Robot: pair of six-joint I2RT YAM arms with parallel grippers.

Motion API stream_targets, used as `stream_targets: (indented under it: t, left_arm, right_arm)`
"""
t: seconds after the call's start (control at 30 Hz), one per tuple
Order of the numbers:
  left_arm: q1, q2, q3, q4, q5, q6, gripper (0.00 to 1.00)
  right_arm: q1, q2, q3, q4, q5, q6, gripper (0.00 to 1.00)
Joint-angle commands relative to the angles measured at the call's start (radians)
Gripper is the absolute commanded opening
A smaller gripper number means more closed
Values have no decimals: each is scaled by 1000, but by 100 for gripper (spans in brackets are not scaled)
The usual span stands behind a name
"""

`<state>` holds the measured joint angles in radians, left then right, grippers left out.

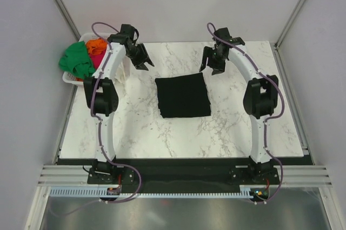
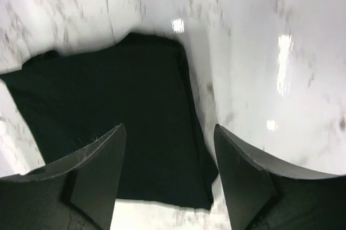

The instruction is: Fold and stack the t-shirts

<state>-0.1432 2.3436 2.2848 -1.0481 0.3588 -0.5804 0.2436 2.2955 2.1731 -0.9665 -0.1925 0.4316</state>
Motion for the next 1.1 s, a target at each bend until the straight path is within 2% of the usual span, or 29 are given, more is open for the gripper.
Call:
stream_targets:
  t: [0.0, 0.07, 0.1, 0.17, 0.23, 0.37, 0.47, 0.63, 0.7, 0.83, 1.07]
  left_arm:
    - [-68, -263, -159, -55, -79, 68, 45]
    - [-131, -381, -276, 15, -80, 62, 44]
    - [-154, -414, -389, 42, -72, 45, 43]
    - [-228, -466, -528, 123, -55, 13, 42]
    - [-300, -469, -593, 164, -63, -12, 40]
    - [-378, -438, -708, 273, -40, -70, 38]
    - [-383, -420, -855, 333, -82, -73, 36]
    - [-340, -360, -970, 368, -167, -4, 32]
    - [-323, -382, -1001, 369, -213, 14, 32]
    - [-285, -389, -1054, 369, -219, 45, 31]
    - [-280, -409, -1090, 375, -219, 103, 28]
  right_arm:
    - [81, -258, -191, 75, 8, 13, 74]
    - [114, -361, -364, 146, -25, 36, 74]
    - [141, -389, -424, 176, -89, 56, 74]
    - [167, -455, -599, 317, -175, 113, 73]
    - [200, -475, -704, 395, -252, 142, 73]
    - [201, -470, -826, 443, -252, 139, 72]
    - [162, -453, -938, 491, -257, 118, 71]
    - [28, -410, -1104, 540, -254, 64, 70]
    - [-9, -412, -1134, 549, -266, 38, 70]
    - [-21, -416, -1144, 538, -229, 27, 70]
    - [-27, -423, -1164, 517, -162, 16, 70]
